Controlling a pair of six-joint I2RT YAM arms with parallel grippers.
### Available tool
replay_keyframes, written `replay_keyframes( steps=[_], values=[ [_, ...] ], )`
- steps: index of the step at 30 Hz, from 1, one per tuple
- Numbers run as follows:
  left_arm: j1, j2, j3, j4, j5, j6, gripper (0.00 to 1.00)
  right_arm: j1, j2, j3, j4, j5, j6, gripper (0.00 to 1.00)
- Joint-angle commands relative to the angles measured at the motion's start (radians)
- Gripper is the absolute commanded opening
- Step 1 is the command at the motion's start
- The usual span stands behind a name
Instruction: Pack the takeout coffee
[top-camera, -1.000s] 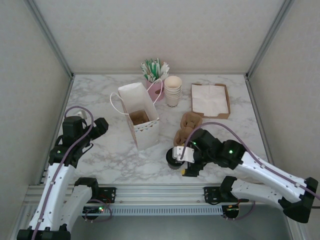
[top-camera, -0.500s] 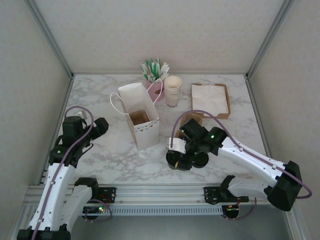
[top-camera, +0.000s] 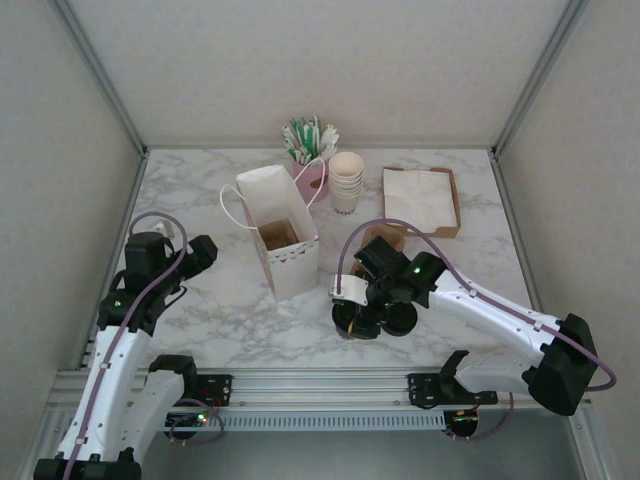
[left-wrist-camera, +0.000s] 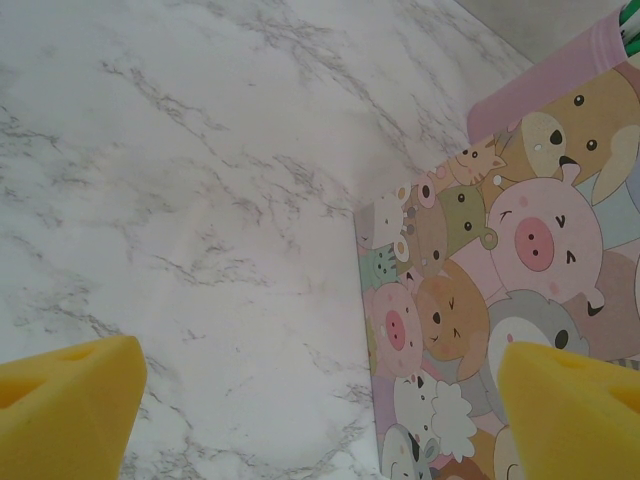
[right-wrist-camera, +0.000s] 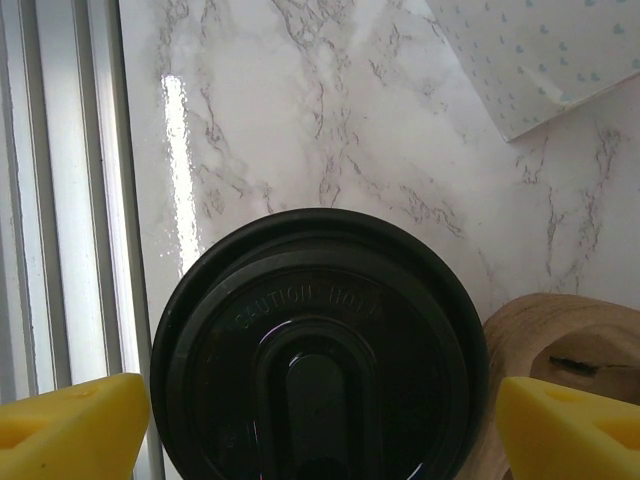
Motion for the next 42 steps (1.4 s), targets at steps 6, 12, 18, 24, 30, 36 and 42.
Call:
replay_keyframes(
  steps=[6,12,18,24,30,36,42],
  values=[
    [-0.009,-0.006,0.027,-0.01,0.018,0.019,0.91,-0.005,0.017,0.028,0.0,0.008,-0.001,0.85],
    [-0.009,-0.003,0.027,-0.009,0.018,0.019,0.91,-0.003,0.023,0.019,0.002,0.006,-0.006,0.83],
    [-0.009,-0.002,0.028,-0.009,0.015,0.021,0.91,-0.003,0.036,0.021,-0.003,0.015,-0.008,0.84],
    [-0.007,-0.001,0.028,-0.009,0.016,0.022,0.91,0.0,0.054,0.025,-0.004,0.021,-0.009,0.84],
    [-0.009,-0.002,0.03,-0.01,0.016,0.022,0.91,0.014,0.067,0.024,-0.011,0.034,-0.015,0.81],
    [-0.009,-0.003,0.028,-0.012,0.016,0.021,0.91,0.023,0.061,0.015,-0.011,0.056,-0.023,0.77],
    [-0.008,-0.002,0.028,-0.014,0.011,0.021,0.91,0.027,0.045,0.023,-0.023,0.059,-0.02,0.71]
  ],
)
